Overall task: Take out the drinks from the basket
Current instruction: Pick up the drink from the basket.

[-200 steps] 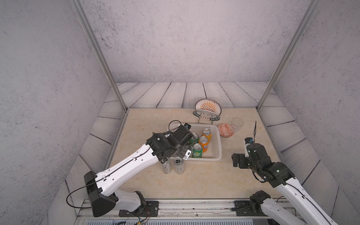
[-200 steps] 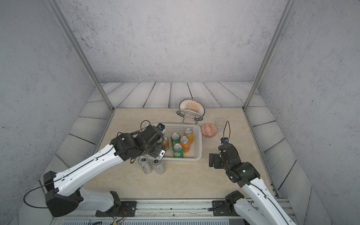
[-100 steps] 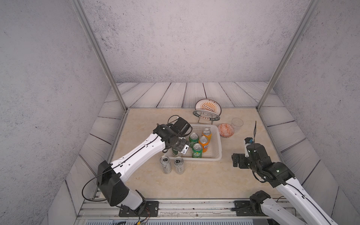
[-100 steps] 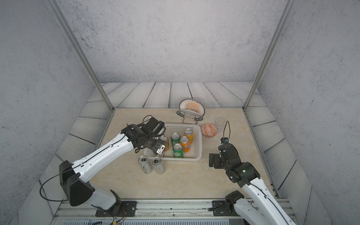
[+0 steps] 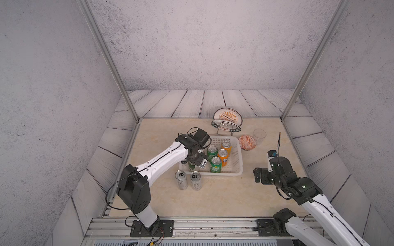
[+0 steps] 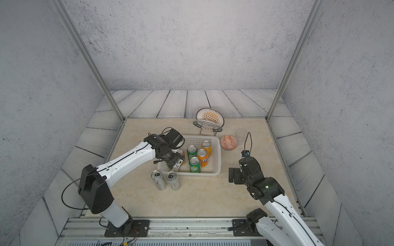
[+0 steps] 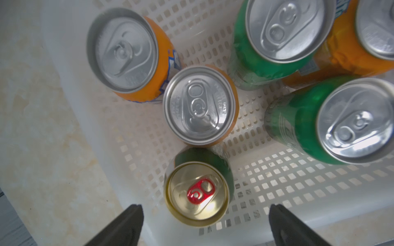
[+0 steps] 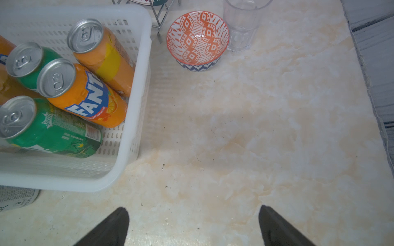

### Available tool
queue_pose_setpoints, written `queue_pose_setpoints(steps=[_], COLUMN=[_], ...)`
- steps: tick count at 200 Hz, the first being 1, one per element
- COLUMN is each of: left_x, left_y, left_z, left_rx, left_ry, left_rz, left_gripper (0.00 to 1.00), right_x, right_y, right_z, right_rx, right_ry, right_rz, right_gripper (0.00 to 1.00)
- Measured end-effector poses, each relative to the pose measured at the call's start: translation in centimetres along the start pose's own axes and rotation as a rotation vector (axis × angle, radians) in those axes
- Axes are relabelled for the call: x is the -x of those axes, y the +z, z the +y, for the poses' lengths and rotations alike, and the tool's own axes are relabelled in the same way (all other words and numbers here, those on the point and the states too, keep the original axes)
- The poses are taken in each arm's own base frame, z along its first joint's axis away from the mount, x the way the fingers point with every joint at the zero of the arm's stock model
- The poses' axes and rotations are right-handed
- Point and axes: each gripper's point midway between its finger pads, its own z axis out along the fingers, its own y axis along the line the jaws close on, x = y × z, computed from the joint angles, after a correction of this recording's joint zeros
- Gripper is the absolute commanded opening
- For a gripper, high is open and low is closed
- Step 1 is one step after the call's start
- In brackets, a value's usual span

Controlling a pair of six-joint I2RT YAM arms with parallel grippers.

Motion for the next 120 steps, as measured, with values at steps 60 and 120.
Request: queue_pose_setpoints(steps=[60, 120], left_x=[-0.7, -2.0], left_y=[2.7, 5.5], left_z=[0.4, 0.3], left_rx=[0.015, 0.011], left_ry=[-0.008, -0.008], left_rz=[0.054, 0.116], left_gripper=[0.94, 0.85], right_x=[0.0, 0.0], right_y=[0.0, 0.0], right_z=[0.0, 0.0], right_rx=[0.0, 0.0], right_ry=[0.0, 0.0], right_rz=[0.001, 0.001], right_gripper=[0.99, 0.99])
